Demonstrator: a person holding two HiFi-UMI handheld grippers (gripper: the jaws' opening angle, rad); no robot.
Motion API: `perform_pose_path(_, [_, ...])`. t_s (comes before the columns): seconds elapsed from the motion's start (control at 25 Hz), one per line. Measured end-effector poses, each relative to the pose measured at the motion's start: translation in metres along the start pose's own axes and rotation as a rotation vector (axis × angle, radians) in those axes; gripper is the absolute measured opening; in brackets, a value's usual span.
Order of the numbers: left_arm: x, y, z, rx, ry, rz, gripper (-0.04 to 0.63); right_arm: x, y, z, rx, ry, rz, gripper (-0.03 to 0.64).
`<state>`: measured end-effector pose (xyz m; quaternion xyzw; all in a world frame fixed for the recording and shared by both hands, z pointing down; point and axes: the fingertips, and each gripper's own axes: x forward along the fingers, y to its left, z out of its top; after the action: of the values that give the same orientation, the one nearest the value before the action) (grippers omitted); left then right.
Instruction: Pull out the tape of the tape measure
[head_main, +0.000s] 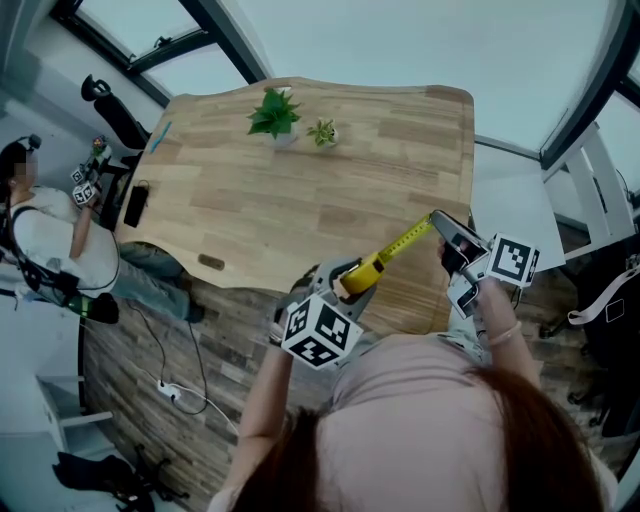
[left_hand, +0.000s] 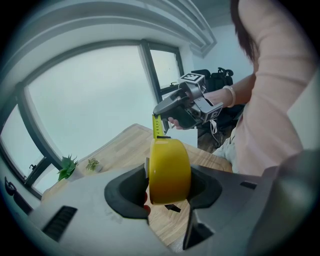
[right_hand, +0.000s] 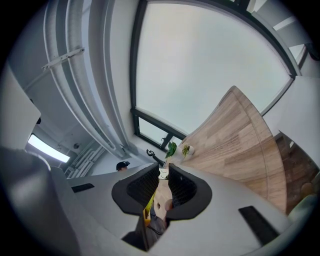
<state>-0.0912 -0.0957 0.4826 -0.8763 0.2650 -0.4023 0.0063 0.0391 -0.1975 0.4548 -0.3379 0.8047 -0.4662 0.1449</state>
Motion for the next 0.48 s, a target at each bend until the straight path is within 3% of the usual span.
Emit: perform_pose_path(0.48, [0.002,0.002,0.007,-0.009,-0.019,0.018,0.173,0.01,0.009,-0.018,0.024,0.046,0.011,0.054])
